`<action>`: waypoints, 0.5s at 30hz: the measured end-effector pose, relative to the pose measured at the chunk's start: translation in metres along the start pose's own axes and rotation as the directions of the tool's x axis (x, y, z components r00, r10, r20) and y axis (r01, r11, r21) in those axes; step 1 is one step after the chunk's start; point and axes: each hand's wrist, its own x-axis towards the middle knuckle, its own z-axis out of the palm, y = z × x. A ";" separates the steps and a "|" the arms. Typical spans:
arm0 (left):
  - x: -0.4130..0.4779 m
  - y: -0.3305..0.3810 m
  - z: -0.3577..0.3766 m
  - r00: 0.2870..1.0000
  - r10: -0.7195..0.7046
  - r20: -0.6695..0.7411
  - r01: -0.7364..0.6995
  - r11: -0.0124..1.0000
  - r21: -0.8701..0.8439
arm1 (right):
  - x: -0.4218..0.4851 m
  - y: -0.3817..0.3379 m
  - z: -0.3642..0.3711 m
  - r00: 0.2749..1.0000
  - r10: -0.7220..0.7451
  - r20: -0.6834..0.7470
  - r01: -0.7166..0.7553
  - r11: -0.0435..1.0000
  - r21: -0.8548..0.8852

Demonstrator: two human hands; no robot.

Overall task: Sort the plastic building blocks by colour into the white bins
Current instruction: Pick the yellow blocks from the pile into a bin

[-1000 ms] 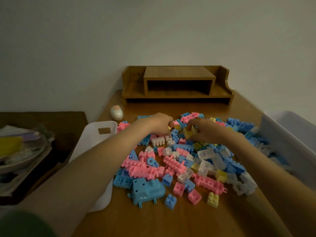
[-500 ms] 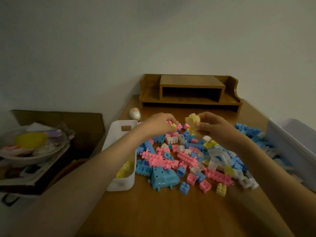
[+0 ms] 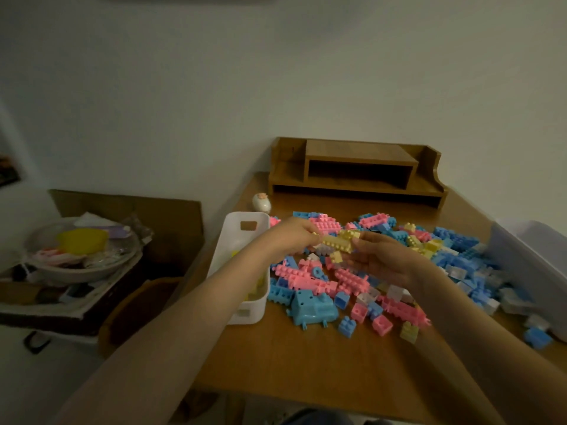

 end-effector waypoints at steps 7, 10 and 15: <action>-0.002 -0.010 -0.004 0.998 -0.054 -0.026 0.047 0.976 -0.214 | -0.003 -0.004 0.012 0.987 -0.130 -0.093 0.118 0.985 -0.127; -0.005 -0.009 -0.011 0.994 -0.102 0.031 0.105 0.880 -0.464 | -0.006 -0.007 0.021 0.987 -0.163 -0.004 0.162 0.985 -0.062; -0.015 -0.017 -0.029 0.988 -0.049 0.149 0.137 0.733 -0.666 | -0.008 -0.007 0.031 0.985 -0.158 0.072 0.158 0.987 0.004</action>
